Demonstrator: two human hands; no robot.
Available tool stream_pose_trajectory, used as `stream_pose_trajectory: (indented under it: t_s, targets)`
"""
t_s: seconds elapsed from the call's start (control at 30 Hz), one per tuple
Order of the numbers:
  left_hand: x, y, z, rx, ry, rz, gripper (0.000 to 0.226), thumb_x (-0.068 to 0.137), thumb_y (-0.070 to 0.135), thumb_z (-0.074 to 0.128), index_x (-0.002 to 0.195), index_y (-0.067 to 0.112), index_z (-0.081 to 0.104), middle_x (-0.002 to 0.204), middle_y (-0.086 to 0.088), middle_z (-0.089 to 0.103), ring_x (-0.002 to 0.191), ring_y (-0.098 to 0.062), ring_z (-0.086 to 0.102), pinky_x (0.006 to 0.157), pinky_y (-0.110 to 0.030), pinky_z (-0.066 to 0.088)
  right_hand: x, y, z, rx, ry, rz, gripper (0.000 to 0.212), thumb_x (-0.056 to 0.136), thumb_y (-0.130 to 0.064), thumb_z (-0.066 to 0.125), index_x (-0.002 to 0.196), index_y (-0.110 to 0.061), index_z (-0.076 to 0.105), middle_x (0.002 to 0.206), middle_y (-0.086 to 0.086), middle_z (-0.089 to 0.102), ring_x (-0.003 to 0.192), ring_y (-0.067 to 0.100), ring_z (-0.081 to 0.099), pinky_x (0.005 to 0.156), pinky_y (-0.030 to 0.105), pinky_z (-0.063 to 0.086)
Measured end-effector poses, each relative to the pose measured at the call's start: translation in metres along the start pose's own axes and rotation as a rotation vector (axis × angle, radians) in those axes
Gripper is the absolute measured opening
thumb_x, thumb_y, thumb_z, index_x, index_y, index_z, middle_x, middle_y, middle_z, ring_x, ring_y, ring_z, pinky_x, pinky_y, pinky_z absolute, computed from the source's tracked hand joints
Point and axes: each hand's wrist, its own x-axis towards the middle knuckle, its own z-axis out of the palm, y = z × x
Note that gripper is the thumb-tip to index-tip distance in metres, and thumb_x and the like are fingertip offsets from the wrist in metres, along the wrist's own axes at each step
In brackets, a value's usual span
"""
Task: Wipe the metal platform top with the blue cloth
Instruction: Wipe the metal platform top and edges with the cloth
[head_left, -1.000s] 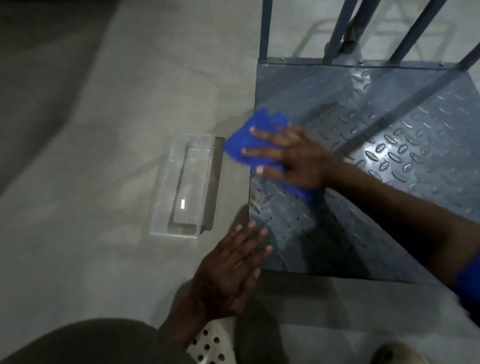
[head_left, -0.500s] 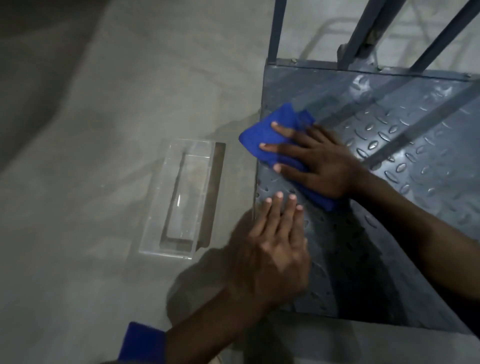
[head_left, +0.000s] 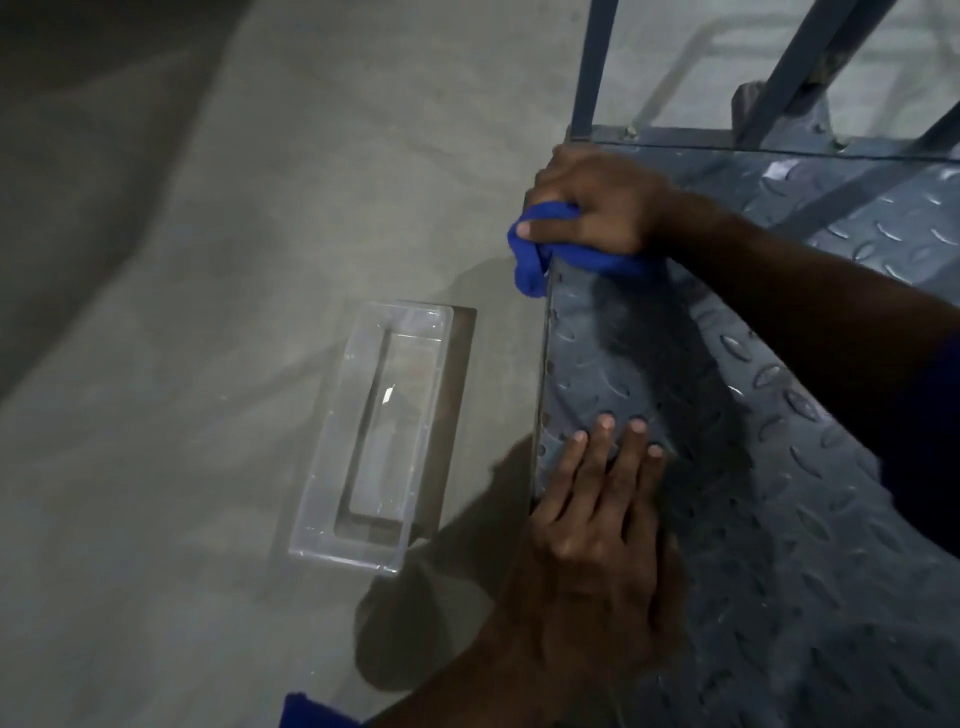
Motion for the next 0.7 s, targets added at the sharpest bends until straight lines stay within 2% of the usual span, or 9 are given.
stream_pose_trajectory:
  t_s: [0.13,0.33,0.5,0.63,0.7]
  targets:
    - [0.0,-0.003,0.002,-0.072,0.049,-0.001,0.058,0.103,0.025,0.06,0.155,0.0,0.053,0.166,-0.017,0.045,0.16,-0.034,0.035,0.127,-0.054,0.034,0.018,0.004,-0.011,-0.061,-0.01,0.13,0.047,0.098,-0.075,0.04,0.107,-0.038,0.067,0.096,0.001,0.054,0.096,0.025,0.056,0.094,0.048,0.048]
    - [0.003,-0.006,-0.005,-0.039,0.05,0.009,0.053,0.104,0.027,0.061,0.15,0.001,0.06,0.162,-0.016,0.051,0.157,-0.031,0.041,0.127,-0.049,0.036,-0.007,-0.027,0.008,-0.074,0.074,0.08,0.041,0.108,-0.055,0.047,0.116,-0.021,0.069,0.102,0.004,0.067,0.109,0.029,0.055,0.102,0.042,0.035]
    - [0.004,-0.006,-0.005,-0.044,0.045,-0.024,0.058,0.099,0.03,0.064,0.15,0.003,0.06,0.163,-0.014,0.051,0.158,-0.028,0.04,0.128,-0.047,0.034,-0.068,-0.075,0.039,-0.08,0.114,-0.076,0.051,0.105,-0.061,0.044,0.119,-0.021,0.072,0.109,0.0,0.069,0.109,0.025,0.056,0.106,0.043,0.039]
    - [0.003,-0.008,-0.005,-0.061,0.022,-0.004,0.058,0.1,0.03,0.062,0.151,0.002,0.059,0.163,-0.016,0.051,0.158,-0.03,0.039,0.128,-0.048,0.034,-0.052,-0.064,0.026,-0.015,0.053,-0.012,0.053,0.102,-0.065,0.044,0.12,-0.025,0.073,0.111,-0.002,0.071,0.106,0.019,0.053,0.104,0.04,0.039]
    - [0.004,-0.011,-0.003,-0.065,0.015,-0.004,0.056,0.104,0.032,0.06,0.151,0.002,0.058,0.163,-0.015,0.05,0.158,-0.03,0.039,0.129,-0.048,0.034,-0.036,-0.05,0.018,-0.018,0.081,0.015,0.054,0.102,-0.064,0.046,0.12,-0.022,0.074,0.111,0.001,0.071,0.107,0.018,0.052,0.103,0.037,0.037]
